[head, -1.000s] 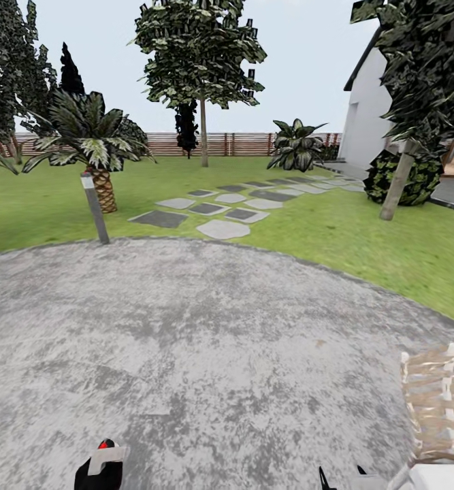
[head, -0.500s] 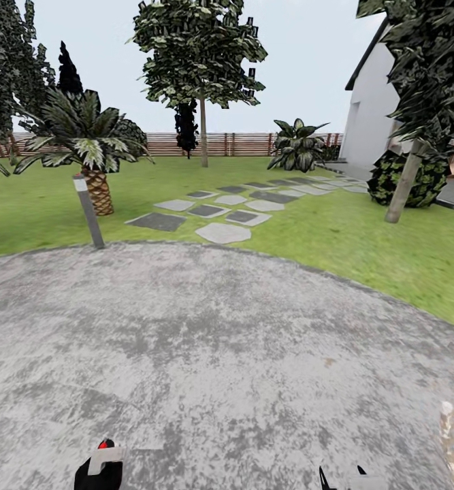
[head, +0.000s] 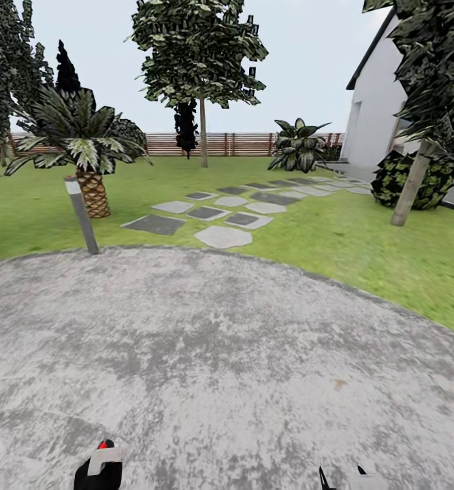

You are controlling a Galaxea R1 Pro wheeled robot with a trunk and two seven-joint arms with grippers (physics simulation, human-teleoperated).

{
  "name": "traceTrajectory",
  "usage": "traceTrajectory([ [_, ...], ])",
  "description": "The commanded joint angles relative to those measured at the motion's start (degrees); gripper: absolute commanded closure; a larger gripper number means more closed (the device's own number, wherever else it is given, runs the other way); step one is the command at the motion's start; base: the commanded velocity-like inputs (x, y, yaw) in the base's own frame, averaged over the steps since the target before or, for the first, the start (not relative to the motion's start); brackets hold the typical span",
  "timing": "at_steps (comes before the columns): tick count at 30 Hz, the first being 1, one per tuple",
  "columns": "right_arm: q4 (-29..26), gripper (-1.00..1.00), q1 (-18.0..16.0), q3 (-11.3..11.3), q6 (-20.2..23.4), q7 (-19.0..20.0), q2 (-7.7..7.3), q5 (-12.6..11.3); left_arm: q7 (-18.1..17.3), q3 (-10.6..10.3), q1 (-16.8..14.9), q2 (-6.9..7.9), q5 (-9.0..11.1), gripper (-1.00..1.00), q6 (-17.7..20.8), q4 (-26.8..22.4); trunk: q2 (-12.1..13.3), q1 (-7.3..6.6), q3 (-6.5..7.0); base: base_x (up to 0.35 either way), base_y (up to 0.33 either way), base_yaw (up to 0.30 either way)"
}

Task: In the garden, pick up the pesticide atomizer on the floor and spray pesticide onto both trees until each tree trunk is fully covered.

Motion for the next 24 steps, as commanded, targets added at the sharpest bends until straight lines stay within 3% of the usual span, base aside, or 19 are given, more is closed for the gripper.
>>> traceTrajectory([
  [1,0.04,-1.0,-0.03,-0.31,-0.13,-0.35,0.0,0.63,0.08,-0.06,-0.03,0.0,0.19,1.0,-0.18,0.04,-0.02,0.02,-0.05,0.339,0.0,0.0],
  [24,-0.82,-1.0,-0.03,-0.36,-0.21,-0.53,0.07,0.5,0.09,-0.07,-0.03,-0.05,0.31,1.0,-0.18,0.08,-0.02,0.02,-0.05,0.339,0.0,0.0],
])
